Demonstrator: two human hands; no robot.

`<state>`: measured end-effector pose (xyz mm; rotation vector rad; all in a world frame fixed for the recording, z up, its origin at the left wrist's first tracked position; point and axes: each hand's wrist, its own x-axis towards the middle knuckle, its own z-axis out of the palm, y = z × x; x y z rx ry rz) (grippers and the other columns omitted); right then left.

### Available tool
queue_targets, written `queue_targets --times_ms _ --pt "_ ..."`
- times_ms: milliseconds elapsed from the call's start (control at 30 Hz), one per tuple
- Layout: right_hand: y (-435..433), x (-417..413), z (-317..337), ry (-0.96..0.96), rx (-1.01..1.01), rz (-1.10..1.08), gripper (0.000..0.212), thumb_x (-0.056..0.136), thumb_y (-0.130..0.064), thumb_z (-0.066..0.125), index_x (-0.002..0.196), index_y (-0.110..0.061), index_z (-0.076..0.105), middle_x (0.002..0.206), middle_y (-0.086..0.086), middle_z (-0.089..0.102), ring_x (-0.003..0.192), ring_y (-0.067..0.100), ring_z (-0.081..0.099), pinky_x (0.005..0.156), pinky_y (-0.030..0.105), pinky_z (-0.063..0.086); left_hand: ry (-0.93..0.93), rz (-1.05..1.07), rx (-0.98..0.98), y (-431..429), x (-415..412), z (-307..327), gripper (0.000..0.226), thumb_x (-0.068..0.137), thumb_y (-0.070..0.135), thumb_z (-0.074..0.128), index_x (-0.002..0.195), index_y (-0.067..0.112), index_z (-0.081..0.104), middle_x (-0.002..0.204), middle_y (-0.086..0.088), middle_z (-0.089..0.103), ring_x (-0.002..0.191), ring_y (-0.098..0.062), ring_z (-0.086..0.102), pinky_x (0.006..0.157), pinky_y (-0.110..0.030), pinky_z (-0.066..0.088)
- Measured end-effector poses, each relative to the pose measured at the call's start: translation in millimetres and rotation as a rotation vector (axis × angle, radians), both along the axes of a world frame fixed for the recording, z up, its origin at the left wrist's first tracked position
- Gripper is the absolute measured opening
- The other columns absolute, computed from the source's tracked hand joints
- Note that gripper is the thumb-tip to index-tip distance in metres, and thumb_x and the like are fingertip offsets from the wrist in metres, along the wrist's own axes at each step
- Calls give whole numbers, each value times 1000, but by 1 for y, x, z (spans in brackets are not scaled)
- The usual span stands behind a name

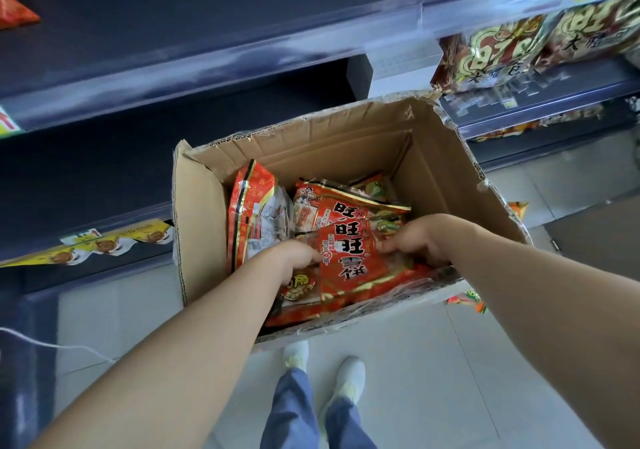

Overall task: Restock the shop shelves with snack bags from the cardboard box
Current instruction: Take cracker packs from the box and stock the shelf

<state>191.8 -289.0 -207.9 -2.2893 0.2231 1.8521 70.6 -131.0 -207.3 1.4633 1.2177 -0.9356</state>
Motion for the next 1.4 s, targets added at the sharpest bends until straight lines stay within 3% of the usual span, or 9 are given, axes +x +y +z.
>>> queue_targets --times_ms 333,400,467,533,700,933,1100,1267,1400 --pt "26 9 69 -211 108 121 51 96 -33 53 135 -1 45 136 16 51 123 31 51 108 42 38 -126 -32 115 14 13 52 51 94 21 58 138 2 41 143 -15 44 130 -32 42 109 -43 35" --pt "29 7 88 -251 114 169 45 97 -35 51 129 -2 50 129 16 55 115 30 56 101 41 44 -168 -39 145 14 13 71 46 96 20 55 137 2 44 141 -14 46 129 -32 44 108 -42 36" --pt "30 4 105 -257 113 195 26 98 -37 46 95 -13 56 100 12 59 81 24 59 72 33 48 -220 -37 177 15 12 91 48 96 20 55 140 5 41 143 -15 44 129 -33 44 108 -44 37" --pt "31 -1 122 -286 108 207 33 99 -38 44 74 -18 44 84 6 54 59 17 43 56 26 35 -252 -25 215 18 8 111 50 95 18 56 141 7 39 142 -15 44 128 -34 45 106 -47 39" --pt "34 -24 182 -435 195 324 34 100 -28 45 71 -11 47 69 2 45 59 14 37 58 27 32 -343 45 299 26 -12 157 35 90 11 63 122 0 53 124 -18 58 114 -34 56 99 -45 46" --pt "46 -36 245 -638 303 330 35 98 -27 49 68 -10 45 65 2 44 53 12 34 50 23 29 -459 160 385 41 -31 216 45 84 14 69 125 2 55 118 -17 63 108 -34 61 95 -43 50" --pt "75 -38 273 -764 497 134 23 93 -26 60 96 -6 49 82 6 57 63 15 53 53 24 41 -565 277 498 65 -41 255 39 83 12 68 118 1 55 113 -16 65 102 -32 64 91 -43 52" --pt "119 -40 282 -817 603 20 69 85 -32 67 138 -8 28 122 10 57 100 25 63 85 38 54 -689 339 570 105 -53 271 32 86 6 63 117 2 53 106 -12 63 94 -27 62 65 -32 50" --pt "155 -40 279 -856 707 -25 58 86 -25 67 131 -12 32 119 9 57 93 21 56 75 34 48 -824 404 516 142 -57 268 33 87 2 60 118 6 52 109 -8 61 99 -27 62 86 -40 53"
